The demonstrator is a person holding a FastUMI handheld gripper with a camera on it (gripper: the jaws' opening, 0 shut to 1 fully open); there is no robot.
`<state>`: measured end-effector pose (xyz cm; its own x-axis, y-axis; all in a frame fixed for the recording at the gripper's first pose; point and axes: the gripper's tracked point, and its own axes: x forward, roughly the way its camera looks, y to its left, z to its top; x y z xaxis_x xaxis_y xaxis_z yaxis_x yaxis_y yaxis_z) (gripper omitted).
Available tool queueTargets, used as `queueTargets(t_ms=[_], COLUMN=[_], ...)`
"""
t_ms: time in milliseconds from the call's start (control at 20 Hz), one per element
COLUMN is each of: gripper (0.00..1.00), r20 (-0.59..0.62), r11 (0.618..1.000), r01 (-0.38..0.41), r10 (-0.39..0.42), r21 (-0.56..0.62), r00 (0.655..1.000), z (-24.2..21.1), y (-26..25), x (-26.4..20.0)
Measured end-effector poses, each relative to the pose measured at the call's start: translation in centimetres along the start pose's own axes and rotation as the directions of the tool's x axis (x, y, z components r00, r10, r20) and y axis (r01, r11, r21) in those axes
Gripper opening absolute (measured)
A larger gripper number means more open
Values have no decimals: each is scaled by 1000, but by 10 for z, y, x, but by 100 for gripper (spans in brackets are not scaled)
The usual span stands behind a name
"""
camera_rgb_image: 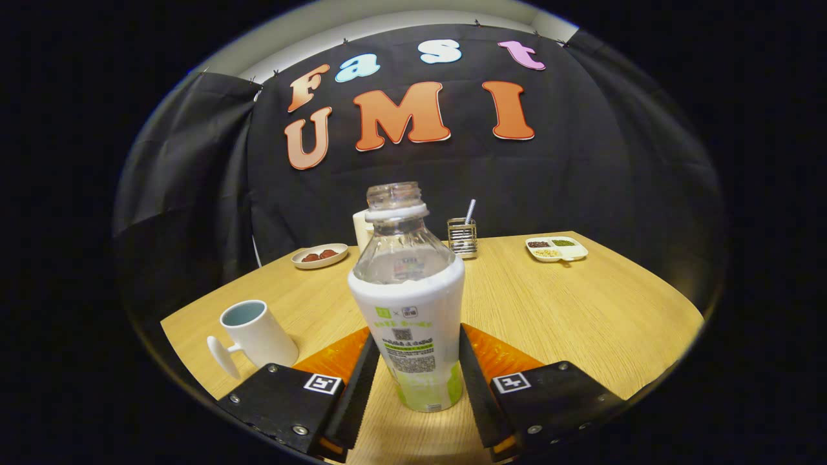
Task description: Take the bottle from table, then pour the juice into the cup, finally place the bottle on the coaster
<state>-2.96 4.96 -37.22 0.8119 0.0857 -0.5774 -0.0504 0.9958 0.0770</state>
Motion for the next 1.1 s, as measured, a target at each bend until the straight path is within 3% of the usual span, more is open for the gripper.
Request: queueTargets(t_ms=[350,750,950,1100], gripper=[57,57,56,57], r20=[13,103,138,165], r11=[996,953,897,818], r01=[45,108,142,170], r10=[-44,-82,-92,-94], r21=[-76,-282,-419,-549], r00=[999,991,986,982], z=[4,38,43,46], y=[6,10,16,29], x=[1,-1,-1,2])
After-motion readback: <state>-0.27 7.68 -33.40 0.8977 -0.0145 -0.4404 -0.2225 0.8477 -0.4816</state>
